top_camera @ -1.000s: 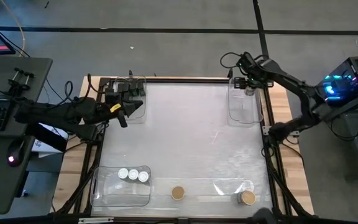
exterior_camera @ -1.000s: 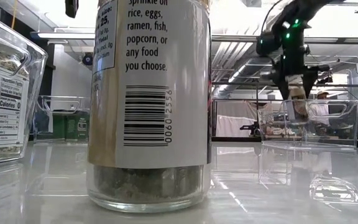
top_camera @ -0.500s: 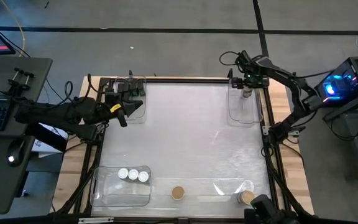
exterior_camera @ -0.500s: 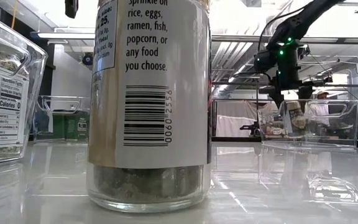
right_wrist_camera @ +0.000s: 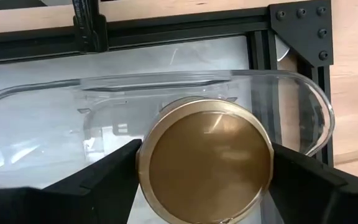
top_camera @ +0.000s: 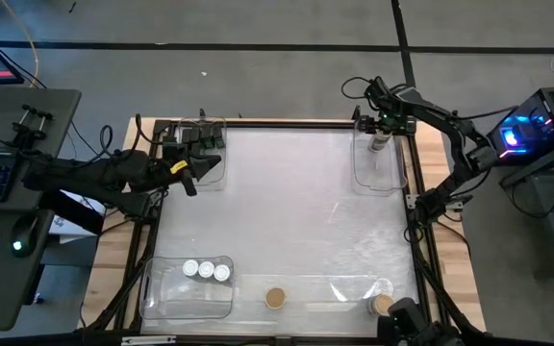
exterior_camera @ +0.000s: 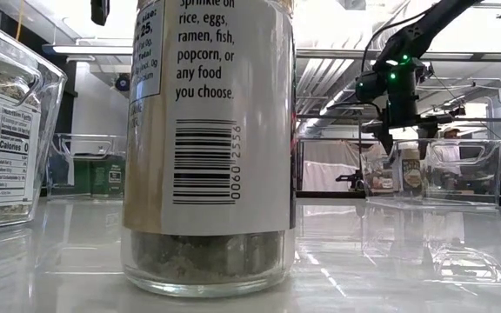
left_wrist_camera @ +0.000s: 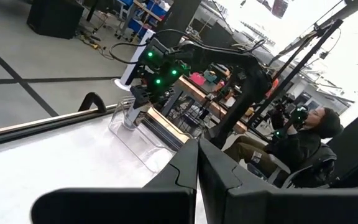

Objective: Sort spices by type
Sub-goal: Put the top golden seasoning bottle into the top right transparent bin

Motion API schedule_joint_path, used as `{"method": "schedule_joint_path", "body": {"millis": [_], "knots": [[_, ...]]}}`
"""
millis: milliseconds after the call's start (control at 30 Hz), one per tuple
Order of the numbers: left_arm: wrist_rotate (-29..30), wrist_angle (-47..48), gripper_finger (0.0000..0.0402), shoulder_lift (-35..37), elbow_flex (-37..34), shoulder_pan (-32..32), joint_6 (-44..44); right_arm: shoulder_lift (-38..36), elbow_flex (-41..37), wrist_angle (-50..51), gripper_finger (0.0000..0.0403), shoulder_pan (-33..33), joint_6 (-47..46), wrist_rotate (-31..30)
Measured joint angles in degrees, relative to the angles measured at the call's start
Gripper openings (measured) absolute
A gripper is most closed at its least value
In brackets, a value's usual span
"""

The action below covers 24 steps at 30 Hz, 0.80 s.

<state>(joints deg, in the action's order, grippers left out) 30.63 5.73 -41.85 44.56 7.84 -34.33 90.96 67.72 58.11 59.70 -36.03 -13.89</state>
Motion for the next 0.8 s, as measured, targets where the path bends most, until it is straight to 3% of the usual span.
{"method": "schedule_joint_path", "body": {"millis": [800], "knots": [[0.0,0.5,0.0000,0.0,0.0,0.0,2.2,-5.2,0.0,1.3,0.0306,-1.0,-1.6,-0.8]]}}
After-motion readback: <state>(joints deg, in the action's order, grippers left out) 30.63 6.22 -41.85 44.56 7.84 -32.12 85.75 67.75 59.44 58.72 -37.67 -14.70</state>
